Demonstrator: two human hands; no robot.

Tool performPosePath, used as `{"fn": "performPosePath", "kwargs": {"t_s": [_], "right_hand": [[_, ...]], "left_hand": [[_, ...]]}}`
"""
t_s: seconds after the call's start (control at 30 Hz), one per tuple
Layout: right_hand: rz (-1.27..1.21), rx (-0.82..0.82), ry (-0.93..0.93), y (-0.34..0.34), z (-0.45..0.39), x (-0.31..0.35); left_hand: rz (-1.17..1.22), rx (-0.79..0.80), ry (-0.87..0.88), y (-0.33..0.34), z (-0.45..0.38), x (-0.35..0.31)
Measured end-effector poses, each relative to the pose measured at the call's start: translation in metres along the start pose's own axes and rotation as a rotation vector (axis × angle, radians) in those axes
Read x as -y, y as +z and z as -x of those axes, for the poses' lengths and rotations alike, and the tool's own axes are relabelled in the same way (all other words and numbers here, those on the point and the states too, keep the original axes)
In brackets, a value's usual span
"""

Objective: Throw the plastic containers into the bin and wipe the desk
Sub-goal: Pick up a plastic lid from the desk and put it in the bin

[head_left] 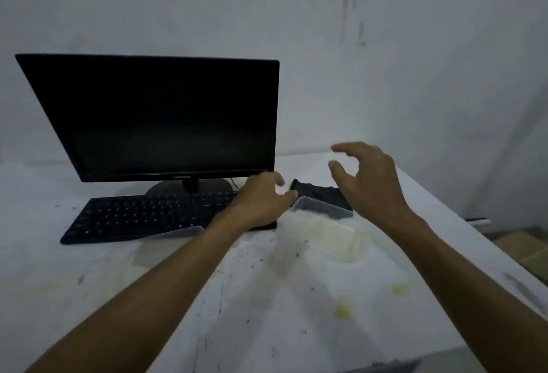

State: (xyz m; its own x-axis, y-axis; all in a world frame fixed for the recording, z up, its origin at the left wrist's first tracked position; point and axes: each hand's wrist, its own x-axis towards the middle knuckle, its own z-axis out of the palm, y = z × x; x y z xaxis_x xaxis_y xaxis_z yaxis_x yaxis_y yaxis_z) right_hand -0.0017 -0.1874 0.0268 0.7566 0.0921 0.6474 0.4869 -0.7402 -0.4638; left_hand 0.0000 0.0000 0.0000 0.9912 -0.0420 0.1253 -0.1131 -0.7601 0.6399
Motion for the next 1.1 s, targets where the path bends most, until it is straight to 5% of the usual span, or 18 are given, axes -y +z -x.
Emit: {"fn": "performPosePath", "kwargs": {"t_s": [0.17, 0.57, 0.9, 1.1], "right_hand": [[0.049, 0.109, 0.172, 0.012, 0.022, -0.051], [0.205, 0.234, 0.442, 0.025, 0.055, -0.131], [0.421, 0.316, 0.473, 0.027, 0.068, -0.145], [0.667, 0.313, 0.215, 0.038, 0.072, -0.139]], "left_hand": [[-0.114, 0.092, -0.032, 0.033, -0.010, 0.009], [-0.383, 0.020, -0.110, 0.076, -0.046, 0.018], [-0.142, 0.070, -0.212, 0.083, -0.060, 0.027], [0.128, 0.027, -0.276, 0.062, -0.052, 0.028]]}}
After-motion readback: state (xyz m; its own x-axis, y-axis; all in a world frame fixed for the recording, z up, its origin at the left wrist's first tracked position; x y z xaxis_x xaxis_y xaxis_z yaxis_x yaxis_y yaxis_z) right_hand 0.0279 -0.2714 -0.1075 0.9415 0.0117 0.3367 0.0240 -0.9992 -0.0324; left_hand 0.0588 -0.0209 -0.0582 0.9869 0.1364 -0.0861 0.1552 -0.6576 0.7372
